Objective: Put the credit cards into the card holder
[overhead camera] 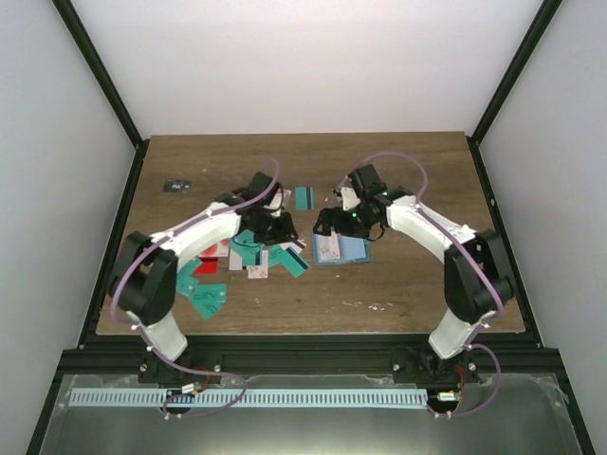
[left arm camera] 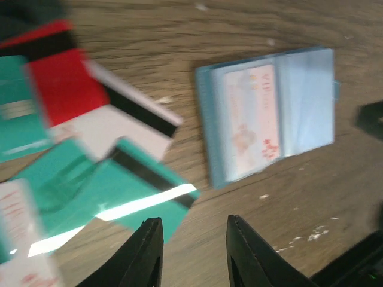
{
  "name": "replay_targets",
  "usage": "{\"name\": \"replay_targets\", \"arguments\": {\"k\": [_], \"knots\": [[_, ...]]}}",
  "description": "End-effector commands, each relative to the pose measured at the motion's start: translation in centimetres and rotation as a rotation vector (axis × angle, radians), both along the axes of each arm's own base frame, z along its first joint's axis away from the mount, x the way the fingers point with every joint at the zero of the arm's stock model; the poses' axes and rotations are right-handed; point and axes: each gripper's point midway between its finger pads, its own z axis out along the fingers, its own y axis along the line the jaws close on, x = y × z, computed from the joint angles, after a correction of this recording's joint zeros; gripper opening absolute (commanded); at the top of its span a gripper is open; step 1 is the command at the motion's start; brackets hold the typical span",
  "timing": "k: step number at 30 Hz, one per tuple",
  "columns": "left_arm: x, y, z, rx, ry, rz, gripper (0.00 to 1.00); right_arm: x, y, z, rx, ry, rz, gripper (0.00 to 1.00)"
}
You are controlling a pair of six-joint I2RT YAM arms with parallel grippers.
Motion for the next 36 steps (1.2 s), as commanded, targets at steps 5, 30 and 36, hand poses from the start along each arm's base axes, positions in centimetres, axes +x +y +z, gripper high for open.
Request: {"name": "replay_targets", "arguments": {"k": [5,30,36], "knots": [[-2.8,16.5,-0.8,0.380,0.045,0.397,0.40,-4.4,0.1,3.3,0.133,-0.006,-0.033,0.92],[-12.0,24.6,-10.2,0.493,0.405,0.768,0.54,-12.2,-1.0,4.4,0.233,0.035,-0.106,0.89],[-15.6,21.1,-12.5,0.450,0.473,0.733,0.52,-12.3,-1.2,4.6,0.237,0.029,-0.116,0.88]]}}
